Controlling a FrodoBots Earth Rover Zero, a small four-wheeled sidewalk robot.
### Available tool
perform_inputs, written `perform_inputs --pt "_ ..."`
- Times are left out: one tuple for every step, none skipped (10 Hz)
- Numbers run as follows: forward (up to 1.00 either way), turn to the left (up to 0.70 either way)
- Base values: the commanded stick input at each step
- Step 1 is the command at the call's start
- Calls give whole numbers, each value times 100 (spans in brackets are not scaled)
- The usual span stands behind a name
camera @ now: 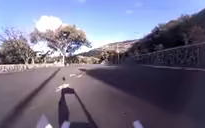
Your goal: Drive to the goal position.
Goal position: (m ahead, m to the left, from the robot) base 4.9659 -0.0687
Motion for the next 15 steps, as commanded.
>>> perform_inputs --pt "69 2" --pt "69 2" --pt "69 2" --pt "69 2" --pt "69 2" --pt "69 2" --pt "69 2" --pt "69 2" --pt "69 2" --pt "69 2" --pt "69 2" --pt "69 2" --pt "69 2" --pt "69 2" --pt "69 2"
